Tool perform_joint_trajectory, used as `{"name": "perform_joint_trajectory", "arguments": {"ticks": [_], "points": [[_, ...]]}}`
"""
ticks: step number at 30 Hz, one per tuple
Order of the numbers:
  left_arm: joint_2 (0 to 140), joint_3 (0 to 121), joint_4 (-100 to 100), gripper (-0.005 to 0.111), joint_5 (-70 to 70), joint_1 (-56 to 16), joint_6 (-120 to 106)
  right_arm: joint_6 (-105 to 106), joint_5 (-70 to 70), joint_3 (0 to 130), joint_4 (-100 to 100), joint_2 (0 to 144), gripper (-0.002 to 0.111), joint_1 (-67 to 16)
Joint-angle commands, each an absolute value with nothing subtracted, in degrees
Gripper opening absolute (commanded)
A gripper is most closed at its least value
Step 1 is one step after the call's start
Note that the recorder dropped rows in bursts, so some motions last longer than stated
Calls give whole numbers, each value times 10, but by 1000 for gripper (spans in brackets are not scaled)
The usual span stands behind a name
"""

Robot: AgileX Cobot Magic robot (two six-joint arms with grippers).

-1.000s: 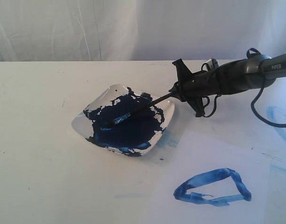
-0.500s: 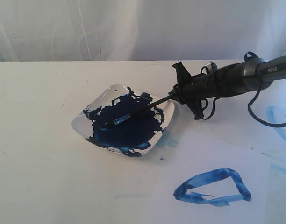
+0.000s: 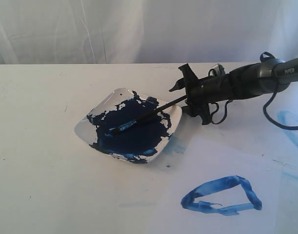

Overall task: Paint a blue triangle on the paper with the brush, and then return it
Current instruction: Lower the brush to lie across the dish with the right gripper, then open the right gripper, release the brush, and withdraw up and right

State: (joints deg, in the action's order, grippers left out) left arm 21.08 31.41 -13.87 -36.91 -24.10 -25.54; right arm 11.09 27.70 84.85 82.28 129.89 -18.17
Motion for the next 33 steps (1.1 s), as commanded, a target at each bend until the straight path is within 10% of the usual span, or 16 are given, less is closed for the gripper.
{"name": "perform_joint_trajectory", "arguments": {"ticks": [1, 13, 22, 33], "points": [[207, 312, -150, 0, -369, -241, -253, 117, 359, 847, 781, 1279, 60, -138], [207, 312, -113, 0, -366, -282, -258, 56, 493, 839, 558, 1194, 59, -103], [207, 290, -101, 0, -365, -282, -223, 76, 449, 705, 512, 1010, 0, -103], [207, 274, -101, 0, -346, -281, -165, 215, 368, 532, 498, 738, 0, -103]]}}
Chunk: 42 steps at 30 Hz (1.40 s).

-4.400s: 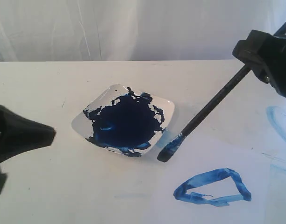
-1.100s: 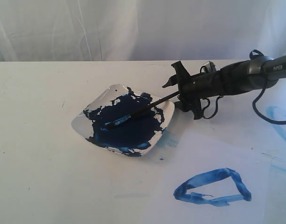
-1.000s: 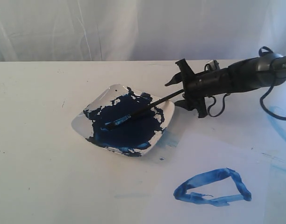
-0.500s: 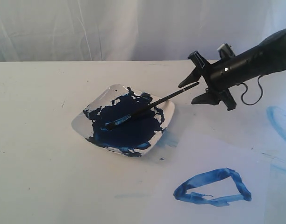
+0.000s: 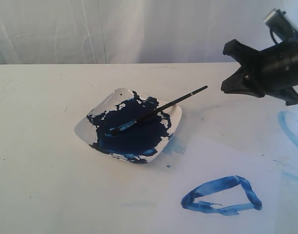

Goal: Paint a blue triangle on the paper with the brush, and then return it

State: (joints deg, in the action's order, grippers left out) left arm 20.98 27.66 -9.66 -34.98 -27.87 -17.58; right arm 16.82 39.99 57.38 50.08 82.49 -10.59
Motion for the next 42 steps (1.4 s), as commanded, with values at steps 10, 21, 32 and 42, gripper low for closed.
{"name": "perform_joint_trajectory", "arguments": {"ticks": [10, 21, 32, 42], "points": [[207, 274, -101, 0, -346, -281, -165, 288, 336, 463, 484, 502, 0, -103], [207, 274, -101, 0, -346, -281, -165, 408, 452, 370, 494, 297, 0, -103], [122, 274, -99, 0, -346, -126, -166, 408, 449, 328, 495, 194, 0, -103], [57, 261, -99, 0, -342, -113, -166, 407, 448, 326, 491, 194, 0, -103]]}}
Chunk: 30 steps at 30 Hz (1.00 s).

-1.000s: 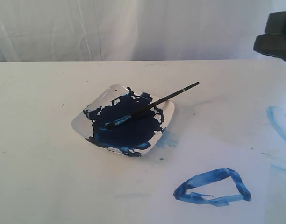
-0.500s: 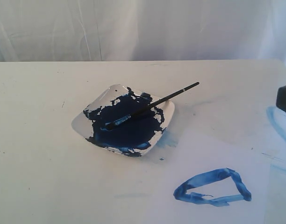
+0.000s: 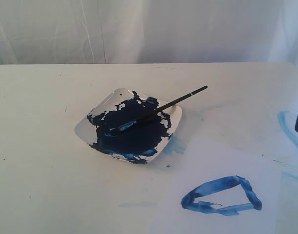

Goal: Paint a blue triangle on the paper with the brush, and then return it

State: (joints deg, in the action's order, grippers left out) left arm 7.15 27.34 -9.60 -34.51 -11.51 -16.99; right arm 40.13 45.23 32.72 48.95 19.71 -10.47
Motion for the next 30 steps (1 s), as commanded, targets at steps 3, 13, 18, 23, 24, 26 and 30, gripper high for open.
{"name": "perform_joint_trajectory", "arguments": {"ticks": [3, 13, 18, 23, 24, 26, 30], "points": [[30, 235, -99, 0, -342, -113, -166, 407, 448, 326, 491, 194, 0, -103], [0, 165, -77, 0, -304, -65, -169, 407, 450, 326, 492, 194, 0, -103], [0, 165, -57, 0, -303, -56, -169, 407, 448, 326, 492, 194, 0, -103], [0, 165, -73, 0, -304, -56, -144, 407, 449, 326, 492, 194, 0, -103], [0, 165, -74, 0, -299, -56, -129, 407, 449, 326, 492, 194, 0, -103], [0, 165, -72, 0, -280, -56, -94, 407, 449, 326, 492, 194, 0, -103], [0, 112, -6, 0, -166, -56, 20, 407, 449, 326, 492, 194, 0, -103]]}}
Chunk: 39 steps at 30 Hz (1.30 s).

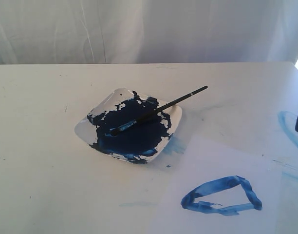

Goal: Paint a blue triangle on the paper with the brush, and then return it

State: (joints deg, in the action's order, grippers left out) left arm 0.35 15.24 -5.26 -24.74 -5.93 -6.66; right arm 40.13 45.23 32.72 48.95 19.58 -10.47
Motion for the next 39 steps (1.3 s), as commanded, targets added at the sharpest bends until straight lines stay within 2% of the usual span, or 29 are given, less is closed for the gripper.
{"name": "perform_joint_trajectory", "arguments": {"ticks": [1, 9, 39], "points": [[0, 85, 10, 0, -137, -56, 47, 407, 449, 326, 492, 194, 0, -103], [0, 0, 5, 0, -136, -56, 48, 407, 449, 326, 492, 194, 0, -103], [0, 0, -3, 0, -132, -56, 91, 407, 449, 326, 492, 194, 0, -103]]}}
